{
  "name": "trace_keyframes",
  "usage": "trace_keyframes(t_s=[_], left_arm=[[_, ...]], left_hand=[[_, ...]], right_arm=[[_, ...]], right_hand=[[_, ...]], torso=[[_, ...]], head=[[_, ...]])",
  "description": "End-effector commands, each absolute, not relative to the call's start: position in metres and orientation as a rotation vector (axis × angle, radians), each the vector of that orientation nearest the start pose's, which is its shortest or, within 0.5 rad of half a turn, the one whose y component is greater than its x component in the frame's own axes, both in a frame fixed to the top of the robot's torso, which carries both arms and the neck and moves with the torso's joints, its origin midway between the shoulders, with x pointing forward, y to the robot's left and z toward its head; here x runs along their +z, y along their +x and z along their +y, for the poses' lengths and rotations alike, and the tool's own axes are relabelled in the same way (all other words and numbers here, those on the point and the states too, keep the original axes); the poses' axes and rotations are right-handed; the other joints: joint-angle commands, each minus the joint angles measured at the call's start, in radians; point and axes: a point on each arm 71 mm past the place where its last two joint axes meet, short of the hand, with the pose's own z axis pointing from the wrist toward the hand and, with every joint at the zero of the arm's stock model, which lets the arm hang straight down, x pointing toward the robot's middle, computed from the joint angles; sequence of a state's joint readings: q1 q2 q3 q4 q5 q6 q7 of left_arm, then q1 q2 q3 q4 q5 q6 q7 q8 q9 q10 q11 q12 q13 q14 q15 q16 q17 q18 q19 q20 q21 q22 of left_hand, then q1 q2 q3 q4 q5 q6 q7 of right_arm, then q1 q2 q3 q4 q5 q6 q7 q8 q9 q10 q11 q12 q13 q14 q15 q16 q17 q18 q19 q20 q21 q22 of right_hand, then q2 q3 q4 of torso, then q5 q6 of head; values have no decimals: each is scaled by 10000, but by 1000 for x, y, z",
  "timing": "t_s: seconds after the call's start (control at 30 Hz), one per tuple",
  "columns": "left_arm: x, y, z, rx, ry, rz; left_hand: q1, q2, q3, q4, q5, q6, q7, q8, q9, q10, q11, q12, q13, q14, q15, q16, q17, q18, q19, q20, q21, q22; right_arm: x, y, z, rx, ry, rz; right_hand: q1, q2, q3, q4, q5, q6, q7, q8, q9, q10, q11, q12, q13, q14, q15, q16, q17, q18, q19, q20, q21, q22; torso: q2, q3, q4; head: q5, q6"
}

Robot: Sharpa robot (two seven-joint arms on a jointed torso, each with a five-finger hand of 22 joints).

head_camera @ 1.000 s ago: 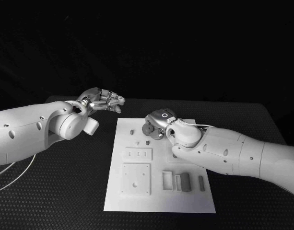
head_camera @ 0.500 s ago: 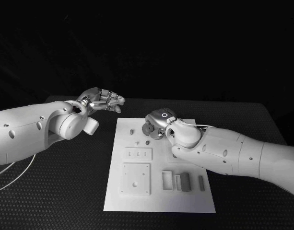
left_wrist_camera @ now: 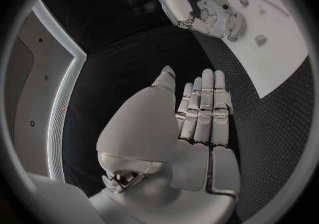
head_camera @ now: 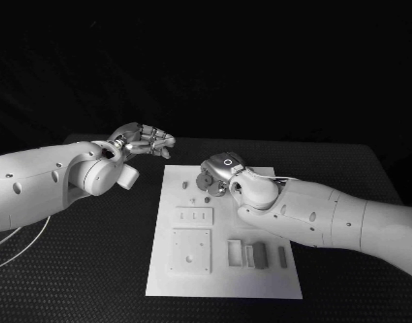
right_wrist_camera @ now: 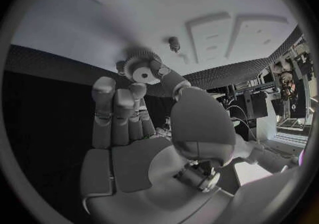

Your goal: Assemble the parts on the task board

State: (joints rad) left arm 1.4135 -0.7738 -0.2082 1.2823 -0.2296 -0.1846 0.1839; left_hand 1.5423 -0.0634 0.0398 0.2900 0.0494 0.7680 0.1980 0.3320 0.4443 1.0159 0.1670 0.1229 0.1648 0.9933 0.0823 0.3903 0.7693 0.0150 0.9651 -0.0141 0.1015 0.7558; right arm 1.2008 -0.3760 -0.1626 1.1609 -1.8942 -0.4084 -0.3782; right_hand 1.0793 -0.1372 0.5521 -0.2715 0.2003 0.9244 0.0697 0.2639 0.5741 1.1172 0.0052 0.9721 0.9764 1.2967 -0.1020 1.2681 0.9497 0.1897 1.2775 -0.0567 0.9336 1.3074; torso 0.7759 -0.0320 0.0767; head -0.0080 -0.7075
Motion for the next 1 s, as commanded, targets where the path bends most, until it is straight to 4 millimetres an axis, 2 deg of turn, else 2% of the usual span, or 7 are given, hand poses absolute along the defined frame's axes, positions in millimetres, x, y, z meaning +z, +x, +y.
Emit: trace_keyframes(t_s=[0.03, 0.63, 1.0], left_arm=[[-149, 545, 242, -12584, -8166, 16626], [-149, 545, 242, -12584, -8169, 16638], [-149, 545, 241, -12597, -8165, 16671]], left_hand=[[-97, -1, 55, 10, 15, -86, 17, -64, 4, -12, 58, -62, 13, 62, 25, -50, 10, 23, 21, -11, -53, 17], [-96, -4, 52, 10, 16, -86, 16, -64, 5, -10, 58, -66, 15, 64, 25, -60, 19, 23, 23, -11, -60, 20], [-95, -4, 51, 10, 15, -85, 15, -64, 6, -9, 58, -70, 16, 65, 26, -67, 25, 22, 24, -10, -65, 21]], right_arm=[[-225, 515, -60, 3431, -4751, 14508], [-225, 517, -57, 3174, -4746, 14538], [-224, 518, -57, 3118, -4679, 14429]], right_hand=[[-10, -95, 6, 64, 36, 323, 423, 15, 18, 40, -62, 30, -15, 26, -72, -34, 17, 721, 46, 34, 60, 184], [-45, -253, 56, 176, 35, 165, 462, -87, -1, 22, -28, 20, -41, 26, -43, -55, 15, 721, 52, 17, 41, 172], [-32, -275, 79, 201, 35, 135, 472, -108, -4, 16, -17, 22, -46, 27, -33, -60, 14, 721, 56, 10, 35, 170]], torso=[[2, -8, 3], [2, 2, -2], [1, 3, -10]], head=[[-4, -11], [-5, -4], [-8, -6]])
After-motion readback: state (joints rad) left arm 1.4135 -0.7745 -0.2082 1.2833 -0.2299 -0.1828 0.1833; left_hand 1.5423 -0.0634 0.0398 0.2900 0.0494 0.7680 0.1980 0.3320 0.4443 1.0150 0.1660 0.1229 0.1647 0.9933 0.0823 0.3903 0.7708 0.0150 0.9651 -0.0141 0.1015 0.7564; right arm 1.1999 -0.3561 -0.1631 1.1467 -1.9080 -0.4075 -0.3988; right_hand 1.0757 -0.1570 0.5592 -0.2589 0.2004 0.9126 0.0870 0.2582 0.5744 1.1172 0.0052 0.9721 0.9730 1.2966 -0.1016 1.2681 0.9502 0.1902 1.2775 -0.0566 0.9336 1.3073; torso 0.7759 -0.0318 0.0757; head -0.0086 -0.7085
